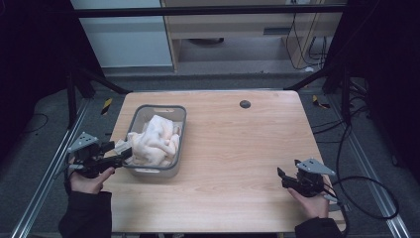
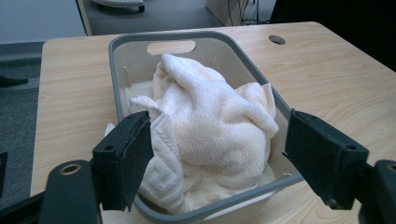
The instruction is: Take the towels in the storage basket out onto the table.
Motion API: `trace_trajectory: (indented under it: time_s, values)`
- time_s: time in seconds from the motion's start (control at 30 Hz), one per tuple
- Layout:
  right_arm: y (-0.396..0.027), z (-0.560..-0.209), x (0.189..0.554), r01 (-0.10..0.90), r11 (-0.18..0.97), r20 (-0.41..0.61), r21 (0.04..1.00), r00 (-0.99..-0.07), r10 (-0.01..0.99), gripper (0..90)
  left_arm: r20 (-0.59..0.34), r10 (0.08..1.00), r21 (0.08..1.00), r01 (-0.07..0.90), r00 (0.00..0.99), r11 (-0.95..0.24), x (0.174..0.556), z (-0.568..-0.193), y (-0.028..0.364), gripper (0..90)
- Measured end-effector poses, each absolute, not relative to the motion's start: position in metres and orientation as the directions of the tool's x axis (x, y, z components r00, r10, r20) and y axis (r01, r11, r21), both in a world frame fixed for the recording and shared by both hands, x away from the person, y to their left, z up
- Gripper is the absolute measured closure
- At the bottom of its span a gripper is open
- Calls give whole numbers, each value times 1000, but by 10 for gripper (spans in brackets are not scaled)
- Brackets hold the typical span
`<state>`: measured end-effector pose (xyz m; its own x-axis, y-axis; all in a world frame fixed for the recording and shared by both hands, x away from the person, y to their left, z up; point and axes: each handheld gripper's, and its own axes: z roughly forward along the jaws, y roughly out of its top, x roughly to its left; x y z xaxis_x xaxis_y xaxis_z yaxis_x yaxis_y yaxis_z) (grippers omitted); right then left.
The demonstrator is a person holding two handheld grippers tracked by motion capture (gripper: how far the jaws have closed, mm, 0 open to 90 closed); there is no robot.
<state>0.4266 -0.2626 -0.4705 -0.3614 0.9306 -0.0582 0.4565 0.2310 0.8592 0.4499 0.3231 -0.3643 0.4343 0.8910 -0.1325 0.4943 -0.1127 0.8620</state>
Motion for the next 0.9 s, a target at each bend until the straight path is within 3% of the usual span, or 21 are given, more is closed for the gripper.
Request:
trace_trajectory:
  time_s: [0.9]
  values:
    - [-262, -473, 428, 476, 235, -49, 848, -371, 927, 285, -87, 882, 811, 547, 464, -208, 491, -353, 297, 218]
